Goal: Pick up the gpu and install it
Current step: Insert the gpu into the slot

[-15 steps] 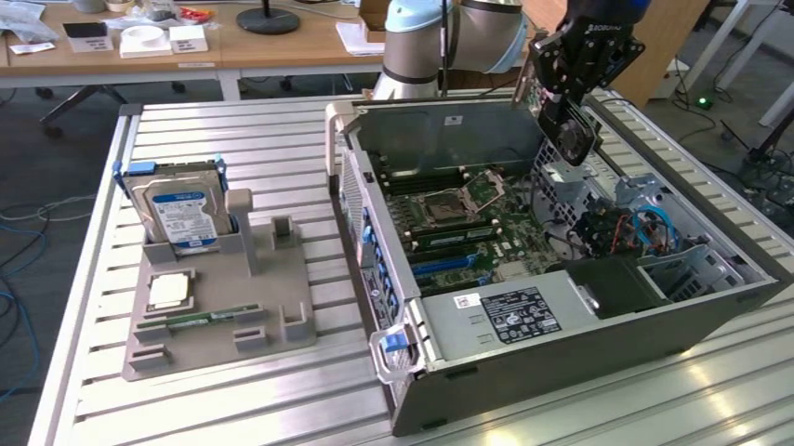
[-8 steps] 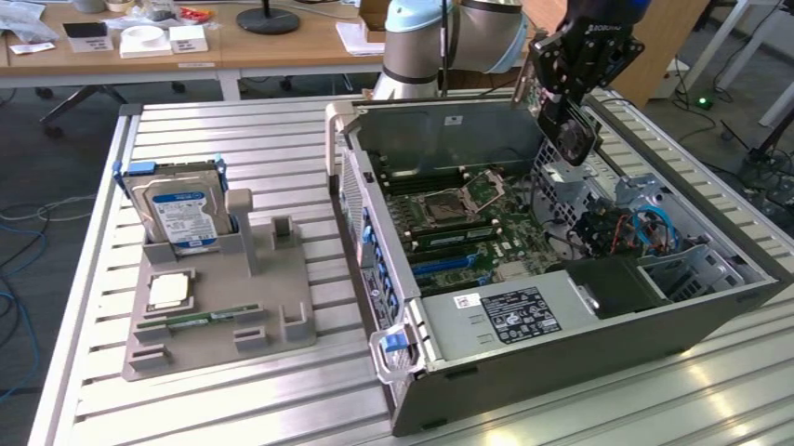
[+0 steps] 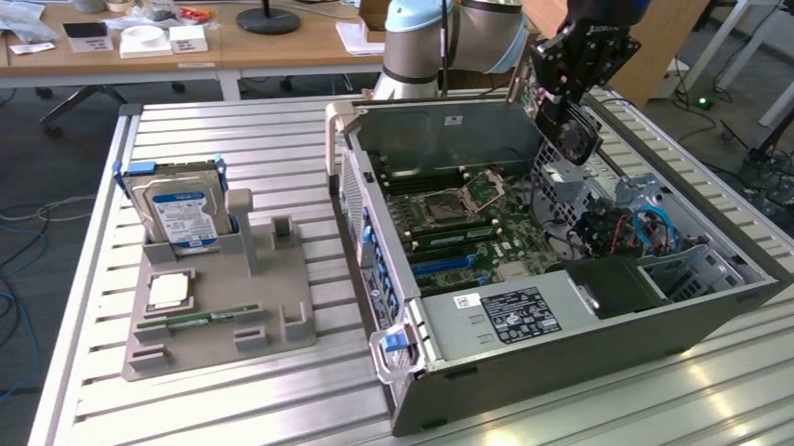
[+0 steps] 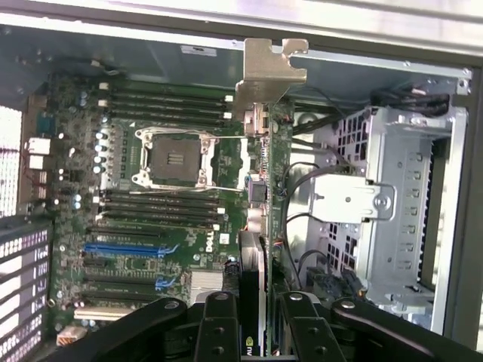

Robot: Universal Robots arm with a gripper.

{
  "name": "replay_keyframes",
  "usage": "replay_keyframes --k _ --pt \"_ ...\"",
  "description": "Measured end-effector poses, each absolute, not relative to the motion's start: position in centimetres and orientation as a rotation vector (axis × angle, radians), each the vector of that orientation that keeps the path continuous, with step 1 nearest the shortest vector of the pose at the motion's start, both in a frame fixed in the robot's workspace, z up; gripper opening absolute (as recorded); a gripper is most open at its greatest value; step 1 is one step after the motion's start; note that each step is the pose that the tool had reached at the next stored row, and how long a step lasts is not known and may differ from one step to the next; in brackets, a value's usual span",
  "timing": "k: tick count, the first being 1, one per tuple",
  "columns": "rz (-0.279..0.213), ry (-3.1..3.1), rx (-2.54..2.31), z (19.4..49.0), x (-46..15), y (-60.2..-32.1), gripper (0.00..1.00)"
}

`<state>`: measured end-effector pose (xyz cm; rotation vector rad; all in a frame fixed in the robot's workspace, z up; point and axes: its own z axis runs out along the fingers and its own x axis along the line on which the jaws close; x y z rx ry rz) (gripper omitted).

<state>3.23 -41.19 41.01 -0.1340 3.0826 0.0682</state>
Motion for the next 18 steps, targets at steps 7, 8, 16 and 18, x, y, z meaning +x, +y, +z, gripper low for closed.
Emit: replay_keyframes --k 7,8,16,18 --pt "0.073 3.072 -0.309 40.96 3.23 -41.19 0.26" --pt "0.074 3.07 -0.334 40.95 3.22 -41.19 0.26" --pt "0.077 3.05 -0.504 40.9 3.21 -41.19 0.26" --pt "0.078 3.043 -0.547 40.88 3.21 -41.19 0.26"
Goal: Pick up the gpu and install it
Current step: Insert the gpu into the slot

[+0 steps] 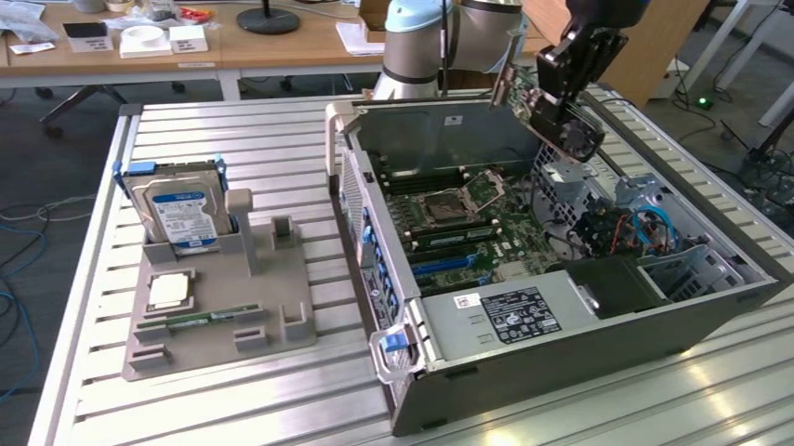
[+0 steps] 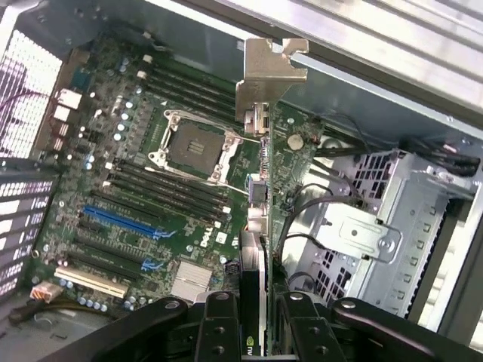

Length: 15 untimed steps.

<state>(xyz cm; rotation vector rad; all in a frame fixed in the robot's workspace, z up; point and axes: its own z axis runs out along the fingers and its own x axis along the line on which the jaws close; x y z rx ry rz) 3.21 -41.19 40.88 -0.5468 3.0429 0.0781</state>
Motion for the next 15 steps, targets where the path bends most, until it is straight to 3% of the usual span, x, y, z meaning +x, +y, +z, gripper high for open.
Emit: replay_keyframes --k 15 --pt "0.086 2.975 -0.861 40.81 3.21 -41.19 0.26"
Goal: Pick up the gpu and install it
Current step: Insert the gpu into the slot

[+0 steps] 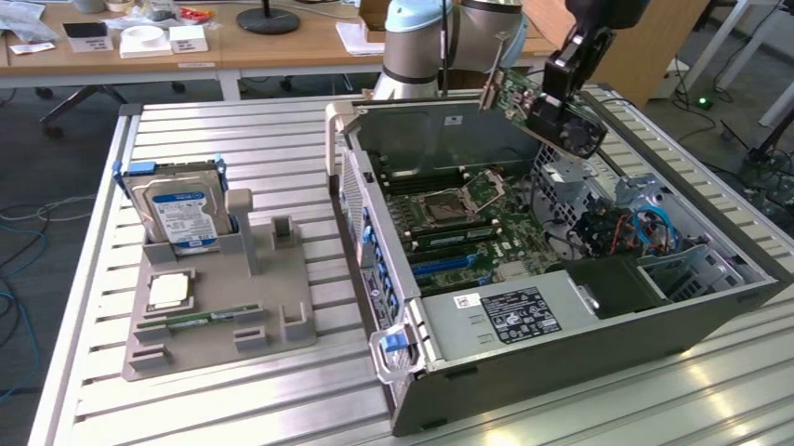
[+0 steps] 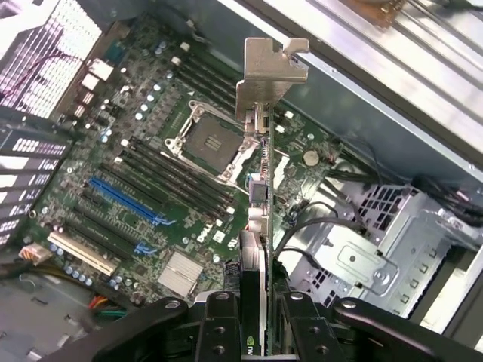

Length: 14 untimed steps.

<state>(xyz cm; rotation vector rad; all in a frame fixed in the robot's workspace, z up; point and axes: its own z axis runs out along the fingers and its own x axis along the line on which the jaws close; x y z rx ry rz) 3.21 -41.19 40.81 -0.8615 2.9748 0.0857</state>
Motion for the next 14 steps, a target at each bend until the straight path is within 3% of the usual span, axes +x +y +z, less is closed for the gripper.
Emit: replay_keyframes --k 14 --pt "0.093 2.862 -1.199 40.74 3.21 -41.19 0.26"
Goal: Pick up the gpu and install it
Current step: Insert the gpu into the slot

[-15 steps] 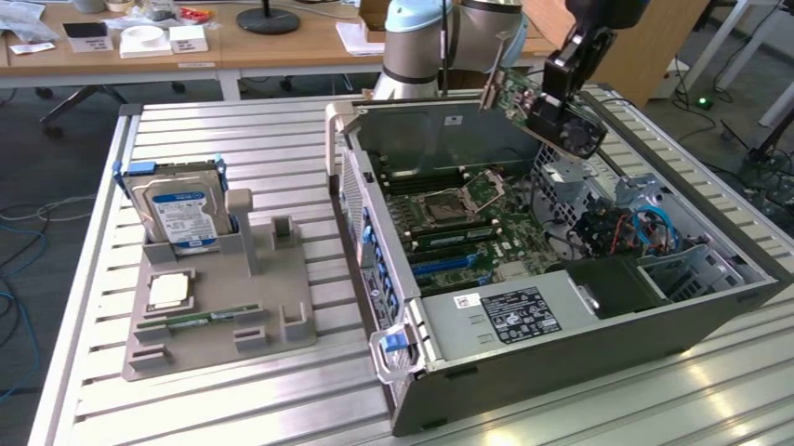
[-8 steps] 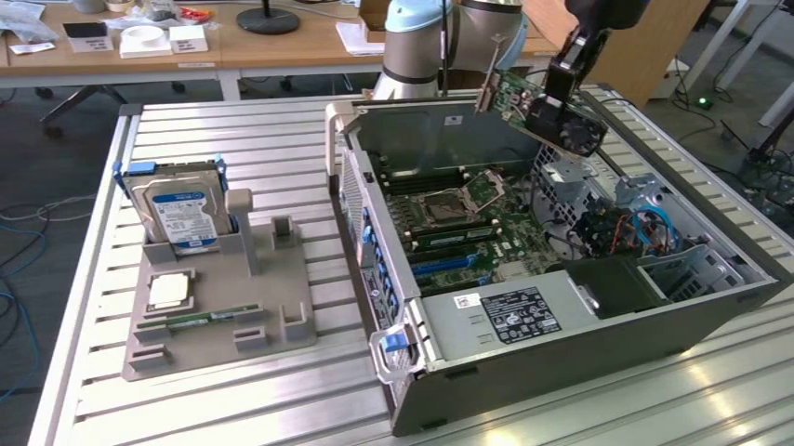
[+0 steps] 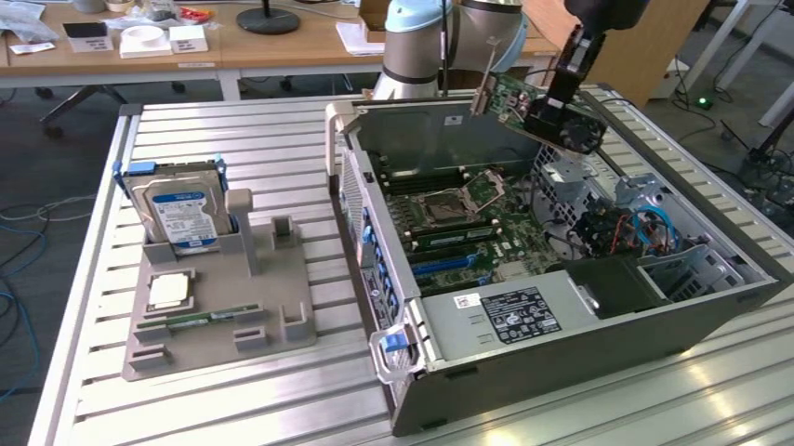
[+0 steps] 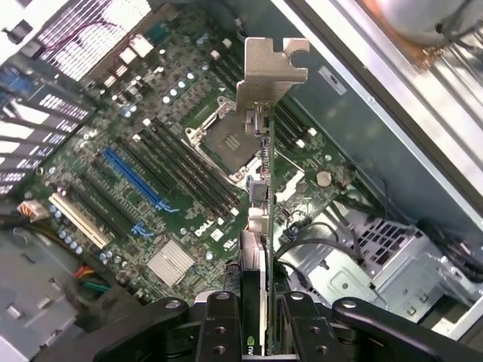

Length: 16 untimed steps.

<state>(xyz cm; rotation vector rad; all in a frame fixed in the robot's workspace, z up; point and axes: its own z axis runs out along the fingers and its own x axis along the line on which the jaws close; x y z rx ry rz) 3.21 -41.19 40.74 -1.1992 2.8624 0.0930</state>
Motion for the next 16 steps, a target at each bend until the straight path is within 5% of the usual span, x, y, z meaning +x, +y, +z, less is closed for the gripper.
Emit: replay_keyframes --k 16 --pt "0.101 2.666 -1.606 40.61 3.21 -41.19 0.26"
